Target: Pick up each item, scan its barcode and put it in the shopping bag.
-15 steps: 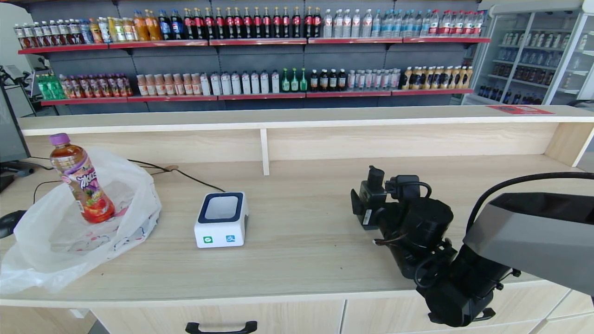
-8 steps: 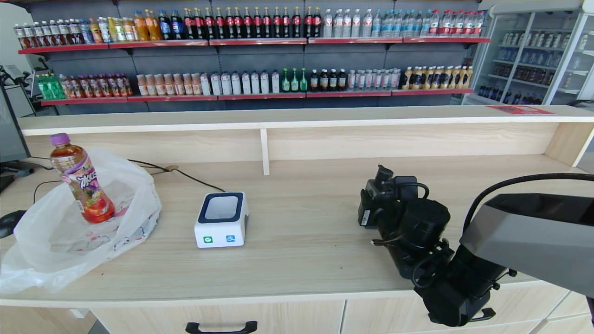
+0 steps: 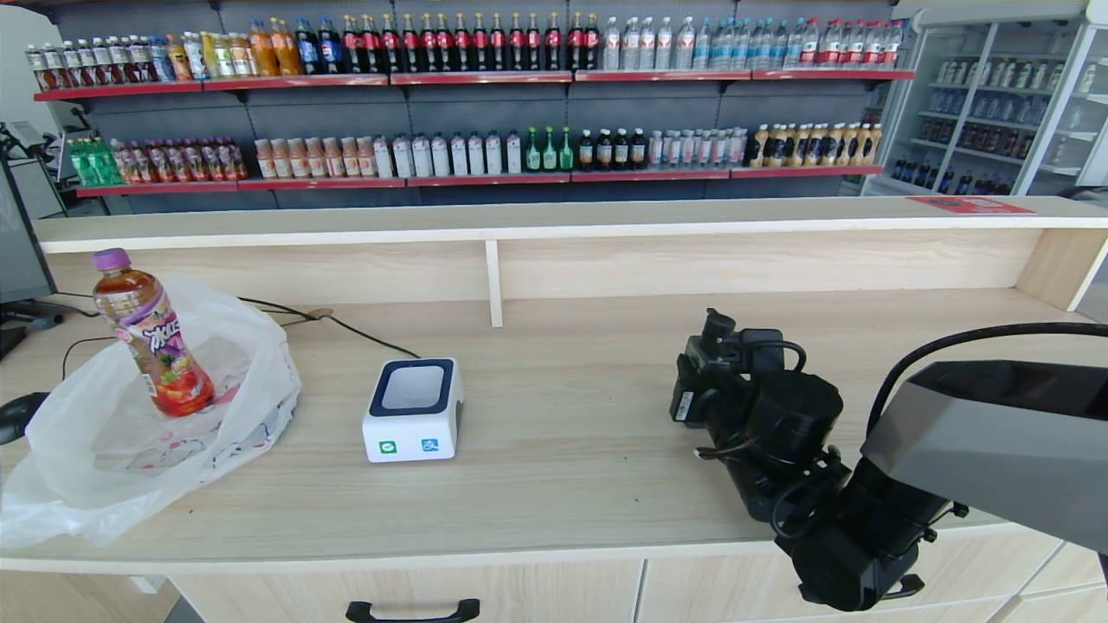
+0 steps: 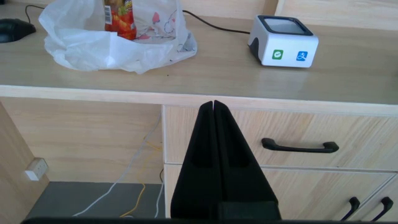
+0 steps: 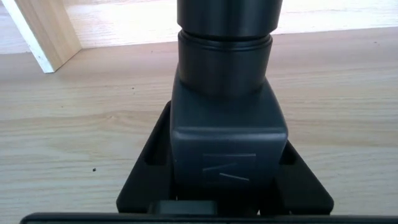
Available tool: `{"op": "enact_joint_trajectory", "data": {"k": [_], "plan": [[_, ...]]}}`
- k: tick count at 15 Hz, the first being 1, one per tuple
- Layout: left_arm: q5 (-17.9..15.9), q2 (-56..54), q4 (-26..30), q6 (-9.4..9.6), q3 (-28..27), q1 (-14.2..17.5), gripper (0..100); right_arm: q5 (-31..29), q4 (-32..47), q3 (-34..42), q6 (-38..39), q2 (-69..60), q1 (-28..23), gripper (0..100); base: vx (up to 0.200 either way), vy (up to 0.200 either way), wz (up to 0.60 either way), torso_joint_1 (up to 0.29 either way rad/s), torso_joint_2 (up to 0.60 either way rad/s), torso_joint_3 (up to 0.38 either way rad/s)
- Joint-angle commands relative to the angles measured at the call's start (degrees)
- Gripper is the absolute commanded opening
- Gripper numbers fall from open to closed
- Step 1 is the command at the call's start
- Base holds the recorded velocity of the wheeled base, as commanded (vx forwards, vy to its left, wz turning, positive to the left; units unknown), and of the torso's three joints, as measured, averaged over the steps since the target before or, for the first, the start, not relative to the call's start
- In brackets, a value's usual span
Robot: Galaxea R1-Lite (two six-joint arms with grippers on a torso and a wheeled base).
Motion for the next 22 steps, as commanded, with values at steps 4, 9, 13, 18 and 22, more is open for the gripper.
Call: {"op": "enact_joint_trajectory", "data": {"k": [4,9,13,18,22], "plan": [[0.00,-0.02,-0.01,0.01,-0.01,0.00,0,-0.01,0.02,0.86,0.28,-0.38,0.64,0,0.000,0.000,0.00,0.000,0.00,0.000],[0.00,-0.02,-0.01,0.01,-0.01,0.00,0,-0.01,0.02,1.22,0.45,-0.30,0.81,0,0.000,0.000,0.00,0.000,0.00,0.000],[0.00,-0.02,-0.01,0.01,-0.01,0.00,0,-0.01,0.02,1.13,0.89,-0.03,1.60,0,0.000,0.000,0.00,0.000,0.00,0.000],[0.00,-0.02,-0.01,0.01,-0.01,0.00,0,-0.01,0.02,1.74,1.33,-0.03,2.39,0,0.000,0.000,0.00,0.000,0.00,0.000],[0.00,-0.02,-0.01,0.01,-0.01,0.00,0,-0.01,0.02,1.66,1.86,0.50,3.36,0,0.000,0.000,0.00,0.000,0.00,0.000]]}}
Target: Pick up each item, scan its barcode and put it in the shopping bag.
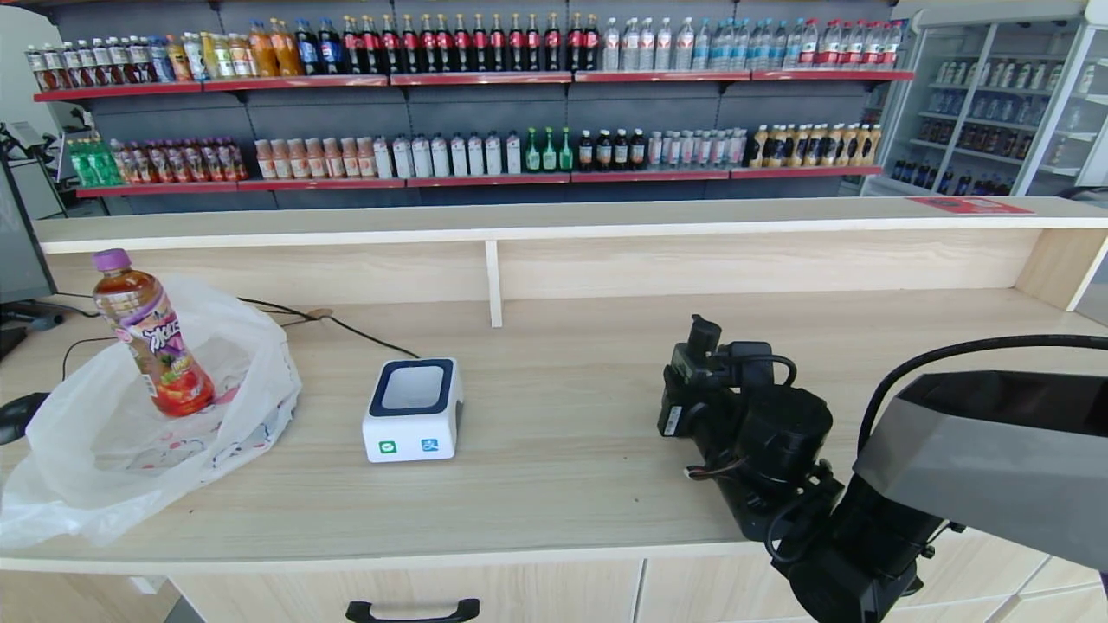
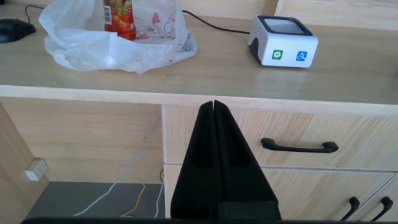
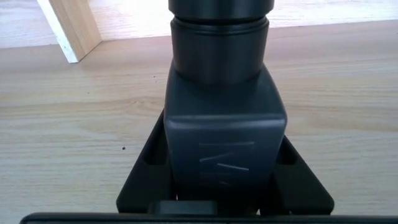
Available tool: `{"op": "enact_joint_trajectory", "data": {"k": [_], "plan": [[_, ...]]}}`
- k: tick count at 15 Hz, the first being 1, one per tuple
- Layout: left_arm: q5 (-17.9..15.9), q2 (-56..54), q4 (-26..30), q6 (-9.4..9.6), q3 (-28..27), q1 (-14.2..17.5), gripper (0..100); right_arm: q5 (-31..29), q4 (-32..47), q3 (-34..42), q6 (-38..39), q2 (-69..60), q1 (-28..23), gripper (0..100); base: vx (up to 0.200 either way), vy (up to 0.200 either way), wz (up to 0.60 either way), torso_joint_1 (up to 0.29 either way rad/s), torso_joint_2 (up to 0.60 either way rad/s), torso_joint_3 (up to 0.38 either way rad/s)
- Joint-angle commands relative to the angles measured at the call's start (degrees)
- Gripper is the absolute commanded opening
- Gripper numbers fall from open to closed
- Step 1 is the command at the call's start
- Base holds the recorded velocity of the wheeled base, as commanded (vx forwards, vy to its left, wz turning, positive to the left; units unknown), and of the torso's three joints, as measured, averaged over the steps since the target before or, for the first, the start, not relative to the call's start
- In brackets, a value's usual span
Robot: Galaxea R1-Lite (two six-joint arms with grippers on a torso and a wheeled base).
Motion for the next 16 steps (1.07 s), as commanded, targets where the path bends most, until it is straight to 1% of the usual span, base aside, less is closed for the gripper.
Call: {"op": "enact_joint_trajectory", "data": {"k": [1,5,7,11,15,16], "plan": [[0.00,-0.02,-0.01,-0.01,-0.01,0.00,0,0.03,-0.01,-0.20,0.08,0.17,0.19,0,0.000,0.000,0.00,0.000,0.00,0.000],[0.00,-0.02,-0.01,-0.01,-0.01,0.00,0,0.03,-0.01,-0.28,0.08,-1.58,0.63,0,0.000,0.000,0.00,0.000,0.00,0.000],[0.00,-0.02,-0.01,-0.01,0.07,0.00,0,0.03,-0.01,-0.20,0.35,-3.52,2.83,0,0.000,0.000,0.00,0.000,0.00,0.000],[0.00,-0.02,-0.01,-0.01,0.07,0.00,0,-0.06,-0.01,0.68,2.28,-9.41,8.98,0,0.000,0.000,0.00,0.000,0.00,0.000],[0.00,-0.02,-0.01,-0.01,-0.01,0.00,0,-0.06,-0.01,6.31,2.81,-16.79,11.00,0,0.000,0.000,0.00,0.000,0.00,0.000],[0.00,-0.02,-0.01,-0.01,-0.01,0.00,0,0.03,-0.01,8.94,2.81,-20.31,11.09,0,0.000,0.000,0.00,0.000,0.00,0.000]]}}
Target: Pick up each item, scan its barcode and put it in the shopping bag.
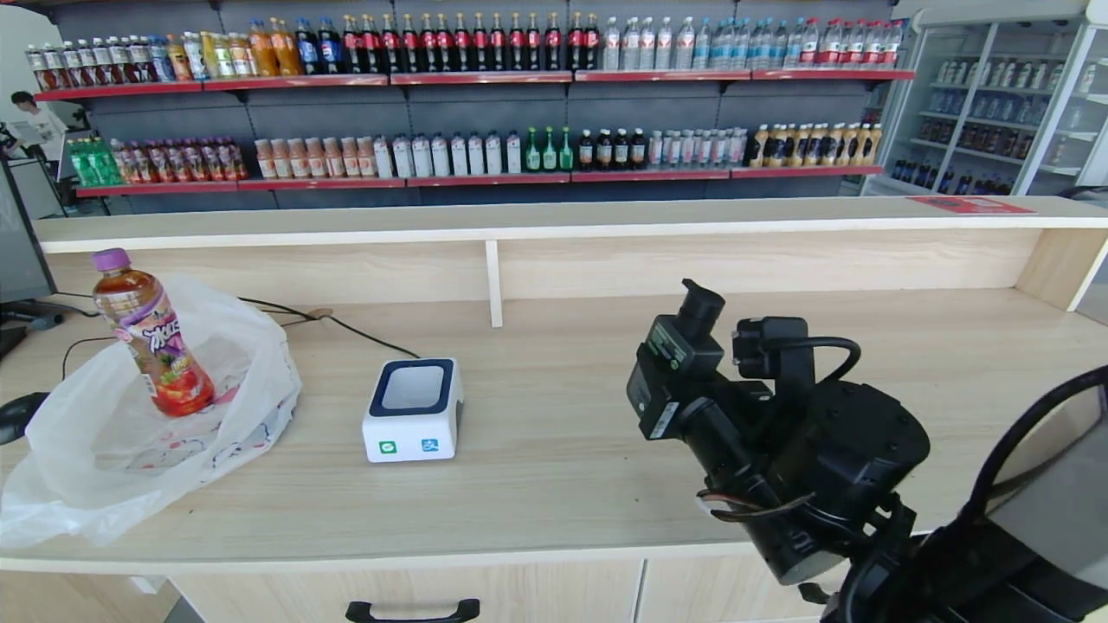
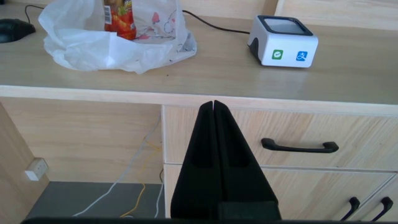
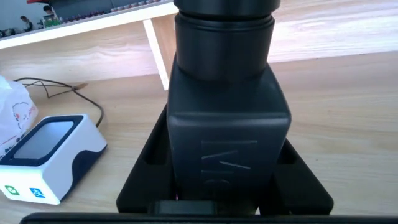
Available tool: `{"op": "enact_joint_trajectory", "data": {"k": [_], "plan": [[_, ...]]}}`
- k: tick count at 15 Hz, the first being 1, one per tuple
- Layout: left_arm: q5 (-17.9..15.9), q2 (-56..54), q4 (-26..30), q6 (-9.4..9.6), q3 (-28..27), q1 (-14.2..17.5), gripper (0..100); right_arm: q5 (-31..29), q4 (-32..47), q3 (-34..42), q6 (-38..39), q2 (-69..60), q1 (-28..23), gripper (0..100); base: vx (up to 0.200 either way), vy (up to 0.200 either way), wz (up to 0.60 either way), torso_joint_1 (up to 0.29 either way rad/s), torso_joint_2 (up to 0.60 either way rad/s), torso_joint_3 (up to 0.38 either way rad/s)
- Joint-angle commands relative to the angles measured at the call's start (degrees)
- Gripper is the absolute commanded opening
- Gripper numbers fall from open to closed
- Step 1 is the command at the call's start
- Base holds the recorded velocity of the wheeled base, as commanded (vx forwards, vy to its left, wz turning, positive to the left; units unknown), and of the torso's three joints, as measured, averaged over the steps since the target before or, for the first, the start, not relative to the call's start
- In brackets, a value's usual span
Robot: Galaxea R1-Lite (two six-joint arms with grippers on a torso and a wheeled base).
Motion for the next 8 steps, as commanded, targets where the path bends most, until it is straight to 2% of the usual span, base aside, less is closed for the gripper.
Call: {"op": "enact_joint_trajectory", "data": {"k": [1,5,8], "plan": [[0.00,-0.02,-0.01,-0.01,-0.01,0.00,0,0.06,-0.09,3.94,-0.12,-7.31,0.75,0,0.000,0.000,0.00,0.000,0.00,0.000],[0.00,-0.02,-0.01,-0.01,-0.01,0.00,0,0.06,-0.09,10.26,-0.30,-13.55,6.11,0,0.000,0.000,0.00,0.000,0.00,0.000],[0.00,-0.02,-0.01,-0.01,-0.01,0.00,0,0.23,-0.09,11.58,-0.03,-14.69,8.92,0,0.000,0.000,0.00,0.000,0.00,0.000]]}}
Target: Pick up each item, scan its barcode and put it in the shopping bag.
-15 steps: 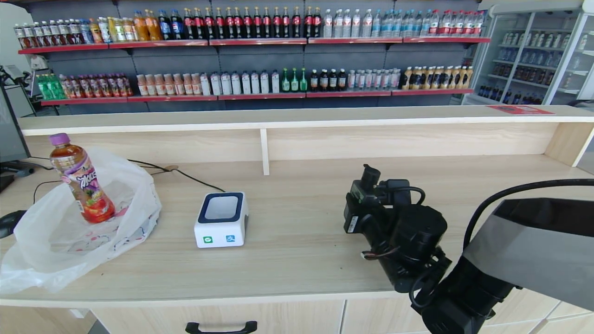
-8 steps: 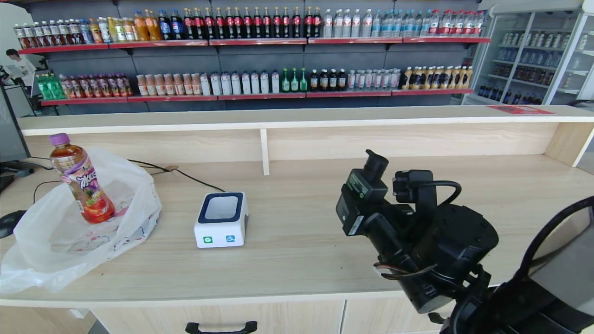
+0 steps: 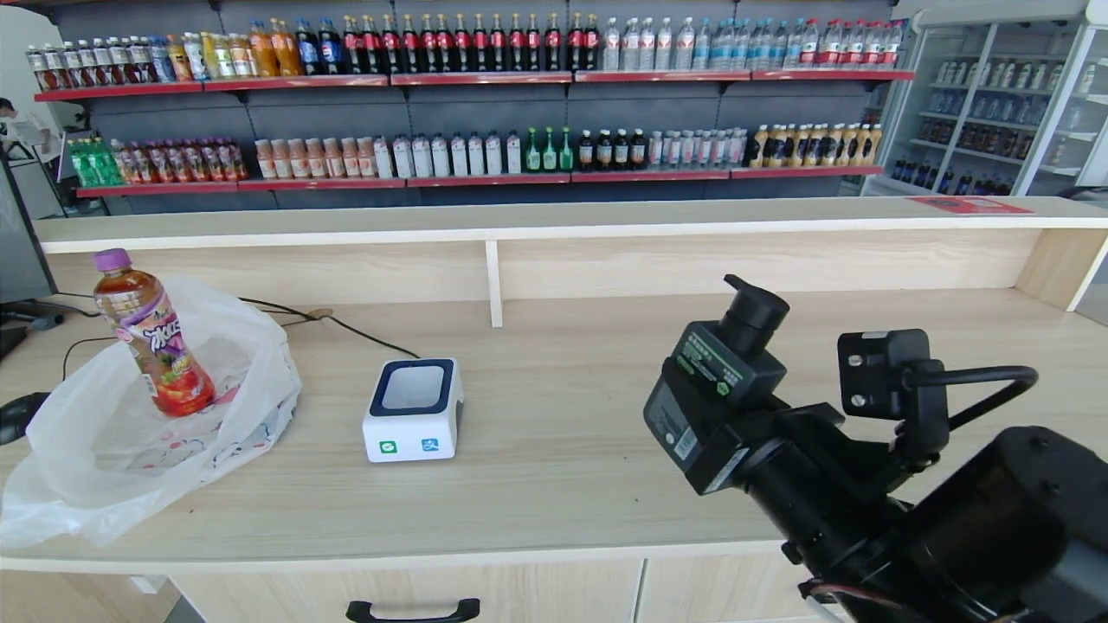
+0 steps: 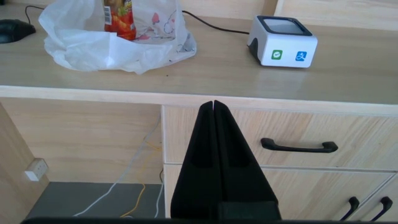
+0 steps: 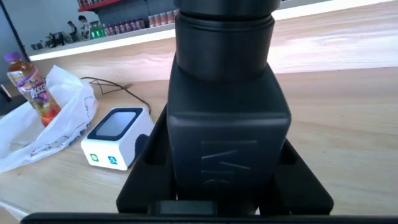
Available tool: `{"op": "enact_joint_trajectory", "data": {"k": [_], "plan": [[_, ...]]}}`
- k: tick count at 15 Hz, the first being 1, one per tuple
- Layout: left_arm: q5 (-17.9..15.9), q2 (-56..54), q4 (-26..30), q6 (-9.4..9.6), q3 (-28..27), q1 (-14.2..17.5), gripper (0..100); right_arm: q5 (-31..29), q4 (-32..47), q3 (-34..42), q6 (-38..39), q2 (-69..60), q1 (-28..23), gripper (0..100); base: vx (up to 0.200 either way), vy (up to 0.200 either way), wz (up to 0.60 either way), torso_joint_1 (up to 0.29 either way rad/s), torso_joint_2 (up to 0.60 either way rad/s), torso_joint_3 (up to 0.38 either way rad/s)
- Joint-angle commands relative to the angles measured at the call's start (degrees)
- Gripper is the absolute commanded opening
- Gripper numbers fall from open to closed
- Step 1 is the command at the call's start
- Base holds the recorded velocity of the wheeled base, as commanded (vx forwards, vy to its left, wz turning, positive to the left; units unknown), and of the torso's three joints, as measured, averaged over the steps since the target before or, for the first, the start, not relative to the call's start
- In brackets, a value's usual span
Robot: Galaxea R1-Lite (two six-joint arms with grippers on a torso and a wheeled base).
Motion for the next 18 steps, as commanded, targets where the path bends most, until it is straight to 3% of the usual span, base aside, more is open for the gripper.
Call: {"op": "enact_joint_trajectory", "data": {"k": [1,2,5,7,13,15,18], "plan": [[0.00,-0.02,-0.01,-0.01,-0.01,0.00,0,1.40,-0.08,2.18,0.06,-2.06,2.35,0,0.000,0.000,0.00,0.000,0.00,0.000],[0.00,-0.02,-0.01,-0.01,0.07,0.00,0,1.93,-0.08,2.27,0.06,-2.24,3.05,0,0.000,0.000,0.00,0.000,0.00,0.000],[0.00,-0.02,-0.01,-0.01,-0.01,0.00,0,5.09,-0.08,-1.16,4.19,-1.27,13.34,0,0.000,0.000,0.00,0.000,0.00,0.000],[0.00,-0.02,-0.01,-0.01,-0.01,0.00,0,7.64,-0.08,-5.91,5.34,-0.48,15.10,0,0.000,0.000,0.00,0.000,0.00,0.000],[0.00,-0.02,-0.01,-0.01,0.07,0.00,0,25.57,-0.08,-9.16,16.41,-1.09,14.74,0,0.000,0.000,0.00,0.000,0.00,0.000],[0.00,-0.02,-0.01,-0.01,0.07,0.00,0,27.94,-0.08,-10.65,18.52,-0.04,13.60,0,0.000,0.000,0.00,0.000,0.00,0.000],[0.00,-0.02,-0.01,-0.01,-0.01,0.00,0,28.38,-0.08,-12.41,27.31,2.77,3.76,0,0.000,0.000,0.00,0.000,0.00,0.000]]}}
